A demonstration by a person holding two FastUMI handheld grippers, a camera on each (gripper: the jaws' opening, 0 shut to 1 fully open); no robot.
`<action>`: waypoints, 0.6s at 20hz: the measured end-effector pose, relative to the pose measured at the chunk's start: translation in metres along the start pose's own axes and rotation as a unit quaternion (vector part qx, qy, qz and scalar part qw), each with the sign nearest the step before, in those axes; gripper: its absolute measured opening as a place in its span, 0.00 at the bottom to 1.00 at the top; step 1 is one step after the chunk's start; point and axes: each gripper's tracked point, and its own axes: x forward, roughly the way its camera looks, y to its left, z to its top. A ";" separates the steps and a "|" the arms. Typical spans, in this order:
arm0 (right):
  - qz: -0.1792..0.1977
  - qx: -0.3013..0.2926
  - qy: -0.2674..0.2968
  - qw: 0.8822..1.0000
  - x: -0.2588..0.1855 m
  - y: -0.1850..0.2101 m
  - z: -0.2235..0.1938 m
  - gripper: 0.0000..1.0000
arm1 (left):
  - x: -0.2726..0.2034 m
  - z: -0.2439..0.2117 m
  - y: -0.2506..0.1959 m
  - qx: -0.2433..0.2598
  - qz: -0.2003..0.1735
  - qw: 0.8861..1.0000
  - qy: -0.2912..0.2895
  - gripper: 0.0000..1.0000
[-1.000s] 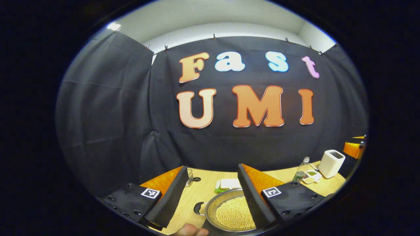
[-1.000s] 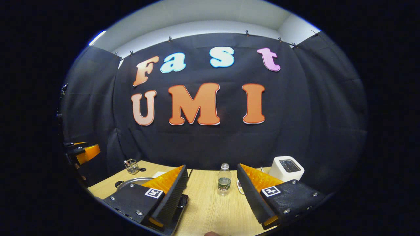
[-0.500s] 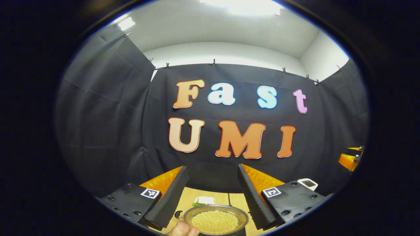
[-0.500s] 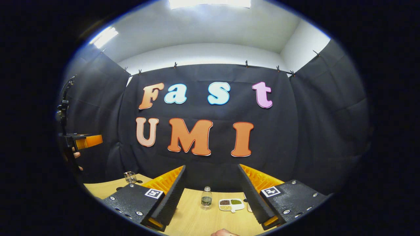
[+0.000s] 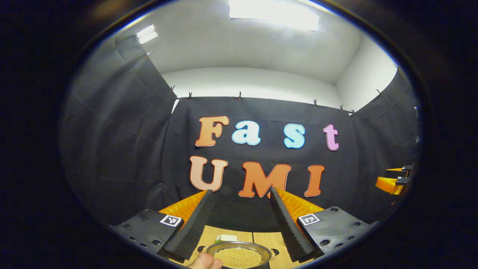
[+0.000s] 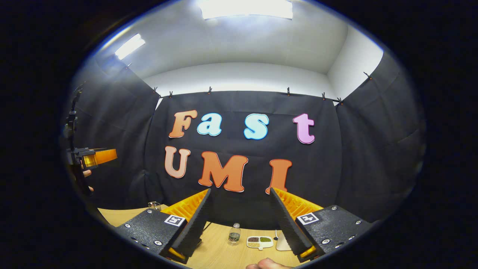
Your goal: First push the handle of the pot to place it horizontally, then grasp the pot with both hands and set it on the induction cooktop.
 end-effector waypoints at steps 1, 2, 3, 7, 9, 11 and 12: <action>0.001 0.001 0.000 1.000 -0.002 -0.002 0.002 0.93 | -0.002 0.002 0.002 0.005 0.002 1.000 0.000 0.99; 0.003 0.004 0.001 1.000 -0.003 -0.003 0.003 0.94 | -0.005 0.008 0.006 0.009 0.006 1.000 -0.004 0.98; 0.004 0.006 0.002 1.000 -0.004 -0.006 0.003 0.94 | -0.010 0.013 0.009 0.013 0.013 1.000 -0.009 0.98; 0.005 0.004 -0.007 1.000 -0.010 -0.013 0.008 0.97 | -0.025 0.029 0.016 0.013 0.030 0.999 -0.032 0.99; 0.005 0.002 -0.009 1.000 -0.012 -0.011 0.007 0.95 | -0.026 0.028 0.013 0.015 0.026 0.999 -0.038 0.99; -0.003 -0.011 -0.003 1.000 -0.011 -0.019 -0.007 0.95 | -0.025 0.022 0.019 0.027 0.042 0.998 -0.035 0.98; -0.007 -0.018 0.003 1.000 -0.011 -0.023 -0.014 0.95 | -0.025 0.018 0.020 0.029 0.047 0.998 -0.033 0.99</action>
